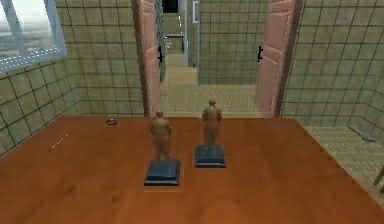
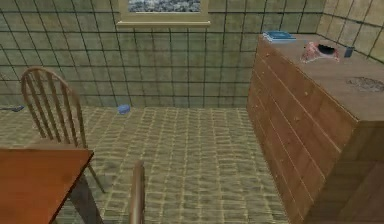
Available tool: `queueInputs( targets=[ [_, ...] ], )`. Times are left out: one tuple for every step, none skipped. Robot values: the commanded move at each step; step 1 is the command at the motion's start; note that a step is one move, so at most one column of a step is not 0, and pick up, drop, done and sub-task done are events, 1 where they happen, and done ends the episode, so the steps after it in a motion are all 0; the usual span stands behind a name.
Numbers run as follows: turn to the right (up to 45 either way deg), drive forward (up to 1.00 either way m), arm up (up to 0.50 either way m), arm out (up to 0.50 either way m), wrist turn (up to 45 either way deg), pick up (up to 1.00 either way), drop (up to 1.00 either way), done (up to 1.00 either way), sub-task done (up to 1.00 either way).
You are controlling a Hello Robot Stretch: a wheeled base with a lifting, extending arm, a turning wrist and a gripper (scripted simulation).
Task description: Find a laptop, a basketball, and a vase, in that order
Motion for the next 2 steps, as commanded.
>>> queueInputs(
  targets=[
    [45.0, 0.0, 0.0, 0.0, 0.0, 0.0, 0.0, 0.0, 0.0],
    [45.0, 0.0, 0.0, 0.0, 0.0, 0.0, 0.0, 0.0, 0.0]
  ],
)
